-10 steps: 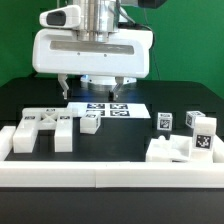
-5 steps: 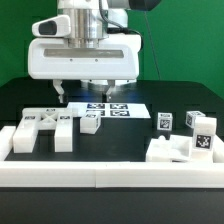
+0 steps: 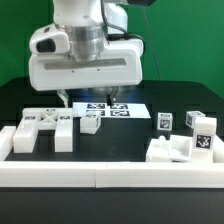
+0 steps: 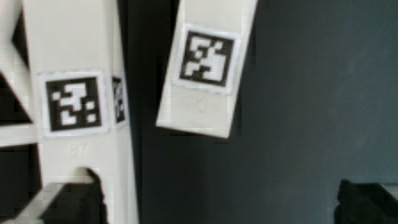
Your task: Assemble chair
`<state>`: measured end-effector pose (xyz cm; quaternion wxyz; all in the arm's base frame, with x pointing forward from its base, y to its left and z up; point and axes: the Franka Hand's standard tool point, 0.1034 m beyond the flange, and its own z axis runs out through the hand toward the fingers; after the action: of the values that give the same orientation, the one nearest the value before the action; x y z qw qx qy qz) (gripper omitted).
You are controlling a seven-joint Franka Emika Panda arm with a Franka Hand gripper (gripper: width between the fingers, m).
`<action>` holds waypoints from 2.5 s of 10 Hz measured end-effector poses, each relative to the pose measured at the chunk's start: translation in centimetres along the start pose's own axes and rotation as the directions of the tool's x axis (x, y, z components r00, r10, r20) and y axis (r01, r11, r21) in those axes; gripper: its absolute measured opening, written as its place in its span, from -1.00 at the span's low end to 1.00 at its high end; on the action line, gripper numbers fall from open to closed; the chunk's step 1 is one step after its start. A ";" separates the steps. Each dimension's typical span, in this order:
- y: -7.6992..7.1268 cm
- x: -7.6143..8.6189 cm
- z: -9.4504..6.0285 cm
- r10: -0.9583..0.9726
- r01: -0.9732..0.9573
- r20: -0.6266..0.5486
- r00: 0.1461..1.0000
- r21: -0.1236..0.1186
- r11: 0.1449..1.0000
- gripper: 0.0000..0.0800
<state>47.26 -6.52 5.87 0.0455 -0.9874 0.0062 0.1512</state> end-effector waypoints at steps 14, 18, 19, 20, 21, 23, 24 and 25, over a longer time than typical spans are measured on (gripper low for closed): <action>-0.3 -1.6 3.8 0.093 -0.088 0.483 0.870 -0.033 0.996 0.62; -0.4 -1.6 3.9 0.092 -0.086 0.484 0.870 -0.034 0.996 0.62; -0.4 -1.6 3.9 0.092 -0.086 0.484 0.870 -0.034 0.996 0.62; -0.4 -1.6 3.9 0.092 -0.086 0.484 0.870 -0.034 0.996 0.62; -0.4 -1.6 3.9 0.092 -0.086 0.484 0.870 -0.034 0.996 0.62; -0.5 -1.6 3.9 0.092 -0.085 0.485 0.870 -0.036 0.996 0.62; -0.7 -1.5 4.0 0.091 -0.083 0.485 0.870 -0.038 0.996 0.62; -0.9 -1.5 4.0 0.090 -0.081 0.485 0.870 -0.039 0.996 0.62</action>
Offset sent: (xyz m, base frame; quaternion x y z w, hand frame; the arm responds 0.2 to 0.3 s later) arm -0.0028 -0.0109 -0.0010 0.0091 -0.1825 0.0216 0.9829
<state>44.67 -5.30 2.63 0.0304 -0.9170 0.0367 0.3961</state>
